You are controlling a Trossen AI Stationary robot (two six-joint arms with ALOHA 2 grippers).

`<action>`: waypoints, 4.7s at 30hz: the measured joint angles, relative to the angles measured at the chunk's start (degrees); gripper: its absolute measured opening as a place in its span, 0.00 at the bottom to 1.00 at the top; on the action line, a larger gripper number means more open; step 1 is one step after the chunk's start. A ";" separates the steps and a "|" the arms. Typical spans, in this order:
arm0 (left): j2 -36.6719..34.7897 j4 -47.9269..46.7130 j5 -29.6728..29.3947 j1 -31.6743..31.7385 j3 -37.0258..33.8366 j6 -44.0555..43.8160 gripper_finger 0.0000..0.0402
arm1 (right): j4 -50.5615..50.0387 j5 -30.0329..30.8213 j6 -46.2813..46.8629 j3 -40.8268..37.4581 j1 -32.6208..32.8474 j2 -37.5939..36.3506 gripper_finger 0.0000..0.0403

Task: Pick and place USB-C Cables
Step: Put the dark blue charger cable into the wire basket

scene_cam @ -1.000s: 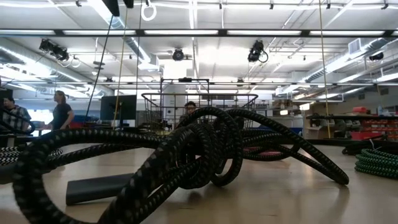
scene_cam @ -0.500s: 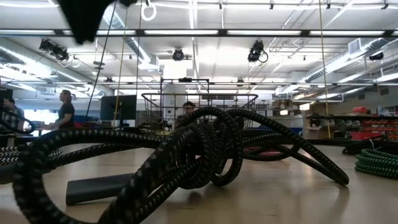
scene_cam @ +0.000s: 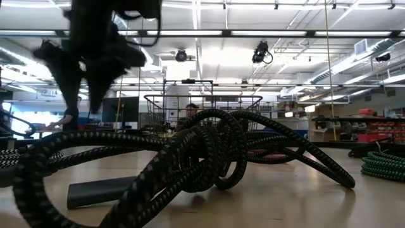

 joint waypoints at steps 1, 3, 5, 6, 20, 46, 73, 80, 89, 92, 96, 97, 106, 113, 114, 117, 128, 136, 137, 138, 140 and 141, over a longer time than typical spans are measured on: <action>0.00 2.17 -0.30 0.71 -1.11 0.44 0.58 | 0.00 0.00 0.02 0.00 0.00 0.00 0.17; 0.00 3.91 -0.62 2.04 -3.38 0.68 0.58 | -0.14 -0.02 0.04 0.00 0.00 0.00 0.17; 0.02 3.49 -1.62 3.14 -5.15 0.72 0.58 | -0.24 -0.01 0.05 0.00 0.00 0.00 0.17; 0.00 3.74 -2.22 3.60 -5.90 0.71 0.58 | -0.24 0.00 0.07 0.00 0.00 0.00 0.17; 0.02 17.84 -4.04 8.72 -11.19 2.97 0.58 | -0.26 0.00 0.12 0.00 0.00 0.00 0.17; -0.39 25.39 -1.92 10.56 -18.88 2.05 0.54 | -0.26 -0.02 0.01 -0.02 0.00 0.00 0.17; -12.64 15.03 -8.97 7.48 -10.14 8.98 0.05 | -0.25 -0.02 0.09 -0.02 0.00 0.00 0.17; -18.72 3.82 -23.71 5.01 5.46 20.00 0.05 | -0.13 0.00 0.15 -0.02 -0.01 0.00 0.17; -19.30 2.70 -30.35 11.88 23.70 49.45 0.05 | 0.88 0.01 2.17 -0.04 -0.02 0.00 0.17; -19.33 3.58 -28.92 16.31 26.77 59.64 0.05 | 1.30 0.00 2.69 -0.04 -0.01 0.00 0.17; -19.38 8.04 -22.12 23.39 27.77 70.11 0.05 | 2.37 -0.08 3.58 -0.04 0.00 0.00 0.17; -19.34 9.06 -19.17 25.29 27.60 72.62 0.05 | 2.69 -0.20 4.03 -0.04 0.00 0.00 0.17; -9.14 10.75 2.82 35.77 27.30 88.33 0.05 | 4.73 -1.49 8.21 -0.04 -0.02 0.00 0.17; 4.08 18.09 12.12 36.36 27.26 94.21 0.05 | 5.06 -1.49 10.44 -0.04 -0.01 0.00 0.17; 5.82 19.23 12.43 36.06 27.26 94.95 0.05 | 5.07 -1.49 10.57 -0.04 -0.01 0.00 0.17; 11.02 19.70 12.57 35.34 27.26 96.78 0.05 | 5.07 -1.49 10.62 -0.04 -0.02 0.00 0.17; 21.82 14.07 10.24 33.53 27.22 100.49 0.05 | 5.03 -1.49 10.64 -0.04 -0.02 0.00 0.17; 21.88 15.35 8.49 33.97 27.24 100.95 0.05 | 4.98 -1.49 10.63 -0.02 0.00 0.00 0.17; 21.88 15.45 7.92 33.98 27.24 101.13 0.05 | 4.98 -1.49 10.62 -0.02 -0.02 0.00 0.17; 21.88 15.70 7.37 33.99 27.24 101.41 0.05 | 4.98 -1.49 10.62 -0.02 0.00 0.00 0.17; 21.88 16.37 6.50 34.02 27.24 101.48 0.05 | 4.98 -1.49 10.62 -0.02 -0.02 0.00 0.17; 21.88 16.66 6.38 34.08 27.25 101.47 0.05 | 4.98 -1.49 10.62 -0.02 -0.01 0.00 0.17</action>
